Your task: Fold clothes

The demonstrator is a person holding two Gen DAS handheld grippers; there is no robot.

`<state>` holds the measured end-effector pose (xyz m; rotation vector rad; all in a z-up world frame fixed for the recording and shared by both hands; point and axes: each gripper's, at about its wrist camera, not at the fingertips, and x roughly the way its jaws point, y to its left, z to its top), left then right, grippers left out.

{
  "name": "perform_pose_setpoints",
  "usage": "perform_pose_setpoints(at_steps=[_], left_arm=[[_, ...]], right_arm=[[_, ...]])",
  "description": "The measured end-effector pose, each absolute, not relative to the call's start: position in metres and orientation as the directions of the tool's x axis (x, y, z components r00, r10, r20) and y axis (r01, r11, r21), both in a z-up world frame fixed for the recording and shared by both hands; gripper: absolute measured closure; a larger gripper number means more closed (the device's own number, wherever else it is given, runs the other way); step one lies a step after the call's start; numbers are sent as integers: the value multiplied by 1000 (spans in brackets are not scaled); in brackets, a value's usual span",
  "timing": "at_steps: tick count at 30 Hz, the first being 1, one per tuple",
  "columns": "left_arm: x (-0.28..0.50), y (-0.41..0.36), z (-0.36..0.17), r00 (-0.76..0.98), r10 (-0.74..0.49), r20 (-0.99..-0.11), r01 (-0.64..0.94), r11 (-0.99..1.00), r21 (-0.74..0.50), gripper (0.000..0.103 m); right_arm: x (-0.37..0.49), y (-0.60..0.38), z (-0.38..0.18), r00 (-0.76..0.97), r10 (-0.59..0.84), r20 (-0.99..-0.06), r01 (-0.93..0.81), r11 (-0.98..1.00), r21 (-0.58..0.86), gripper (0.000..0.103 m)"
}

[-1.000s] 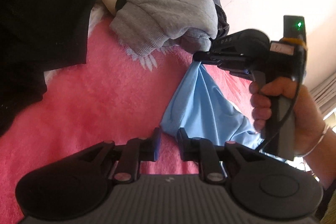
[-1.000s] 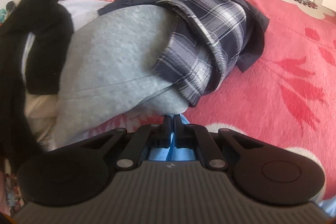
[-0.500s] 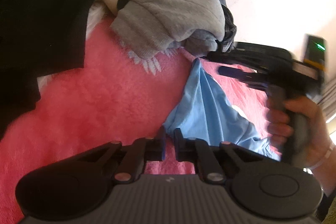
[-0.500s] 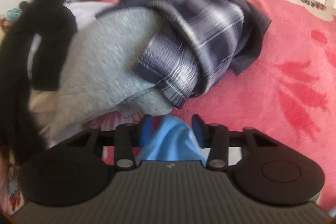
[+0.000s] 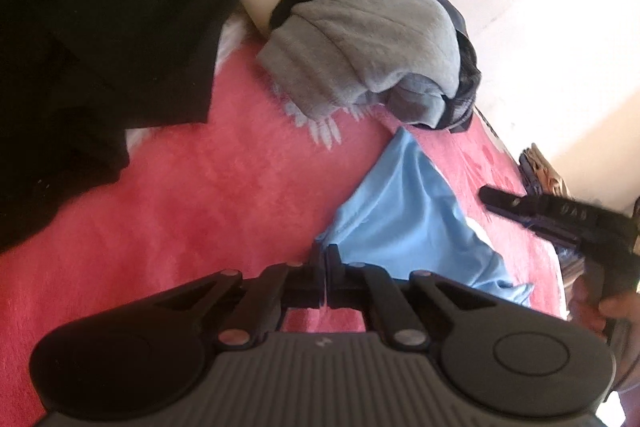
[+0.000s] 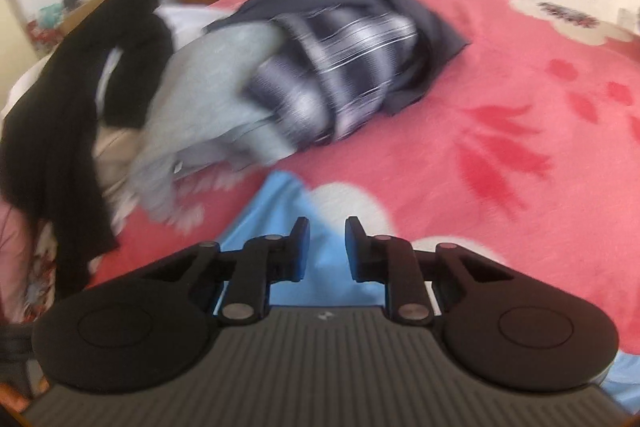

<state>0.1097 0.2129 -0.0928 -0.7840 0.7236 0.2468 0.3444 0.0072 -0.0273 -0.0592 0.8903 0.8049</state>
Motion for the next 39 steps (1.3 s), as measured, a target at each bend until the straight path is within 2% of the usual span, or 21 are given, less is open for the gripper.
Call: perform_pose_setpoints(at_steps=[6, 10, 15, 18, 20, 23, 25, 27, 30, 35, 38, 39], left_arm=[[110, 211, -93, 738, -26, -674, -469, 699, -540, 102], [112, 216, -98, 748, -54, -662, -459, 678, -574, 101], [107, 236, -106, 771, -86, -631, -464, 602, -650, 99], [105, 248, -105, 786, -97, -611, -451, 586, -673, 92], [109, 253, -104, 790, -125, -600, -427, 590, -685, 82], [115, 255, -104, 787, -148, -599, -409, 602, -686, 79], [116, 257, -103, 787, -152, -598, -407, 600, -689, 79], [115, 258, -102, 787, -149, -599, -414, 593, -691, 79], [111, 260, -102, 787, -140, -601, -427, 580, -693, 79], [107, 260, -103, 784, -123, -608, -452, 558, -696, 80], [106, 262, -102, 785, -118, -608, -459, 547, -700, 79], [104, 263, -102, 787, -117, -606, -460, 544, -701, 78]], right_arm=[[350, 63, -67, 303, 531, -791, -667, 711, 222, 87], [366, 78, -73, 382, 541, -749, -598, 763, 246, 89], [378, 66, -55, 489, 529, -694, -524, 814, 251, 86], [376, 43, -42, 457, 593, -663, -538, 778, 325, 86], [367, 32, -33, 402, 641, -654, -578, 731, 362, 86], [330, 26, -21, 302, 693, -655, -694, 631, 348, 85], [290, 30, -17, 269, 703, -658, -796, 547, 259, 80], [242, 38, -18, 267, 694, -668, -890, 444, 106, 76], [176, 59, -33, 340, 664, -666, -940, 271, -210, 76], [155, 88, -60, 390, 628, -673, -912, 160, -379, 76], [161, 97, -74, 421, 584, -694, -895, 144, -421, 81], [168, 97, -76, 426, 577, -697, -896, 165, -411, 96]])
